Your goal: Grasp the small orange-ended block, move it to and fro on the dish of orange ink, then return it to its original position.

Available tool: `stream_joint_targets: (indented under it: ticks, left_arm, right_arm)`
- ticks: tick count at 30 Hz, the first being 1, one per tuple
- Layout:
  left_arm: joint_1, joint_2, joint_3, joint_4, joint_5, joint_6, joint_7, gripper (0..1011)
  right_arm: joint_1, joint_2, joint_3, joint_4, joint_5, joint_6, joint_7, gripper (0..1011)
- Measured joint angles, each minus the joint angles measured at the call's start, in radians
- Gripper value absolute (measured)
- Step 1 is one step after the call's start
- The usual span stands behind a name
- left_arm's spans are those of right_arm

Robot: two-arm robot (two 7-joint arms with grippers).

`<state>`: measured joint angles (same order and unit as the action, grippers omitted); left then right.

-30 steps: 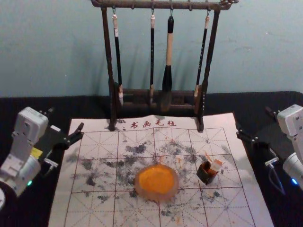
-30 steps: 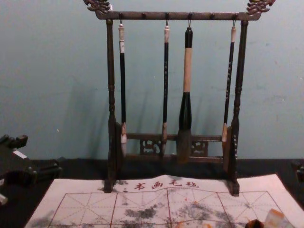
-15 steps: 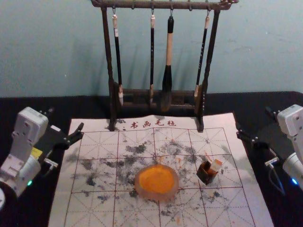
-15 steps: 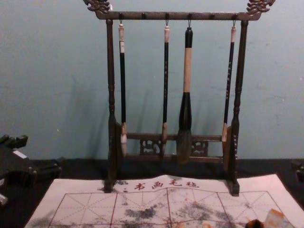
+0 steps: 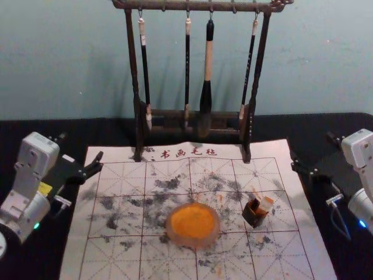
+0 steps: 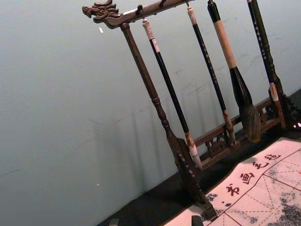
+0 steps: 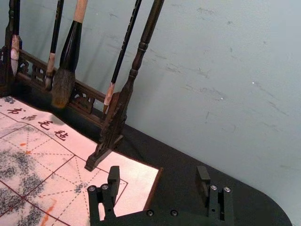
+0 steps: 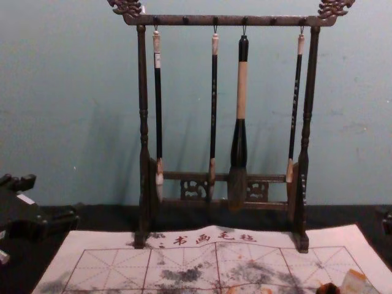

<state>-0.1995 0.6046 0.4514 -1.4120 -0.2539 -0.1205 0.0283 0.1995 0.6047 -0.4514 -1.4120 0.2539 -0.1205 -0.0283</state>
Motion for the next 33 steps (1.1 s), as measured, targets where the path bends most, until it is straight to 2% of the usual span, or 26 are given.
stream_joint_targets:
  ticks: [15,19,24,29,33]
  left_arm:
    - [0.000,0.000,0.000,0.000,0.000,0.000,0.000,1001]
    - [0.000,0.000,0.000,0.000,0.000,0.000,0.000,1001]
    - [0.000,0.000,0.000,0.000,0.000,0.000,0.000,1001]
    - [0.000,0.000,0.000,0.000,0.000,0.000,0.000,1001]
    - [0.000,0.000,0.000,0.000,0.000,0.000,0.000,1001]
  right_arm:
    - [0.000,0.000,0.000,0.000,0.000,0.000,0.000,1000]
    - [0.000,-0.003,0.004,0.002,-0.012,-0.015,0.009,1000]
    - [-0.008,-0.005,0.021,-0.002,-0.014,-0.046,0.039,1000]
    - [-0.028,0.004,0.042,-0.026,0.008,-0.071,0.073,1000]
    - [-0.068,0.034,0.062,-0.077,0.037,-0.105,0.131,1000]
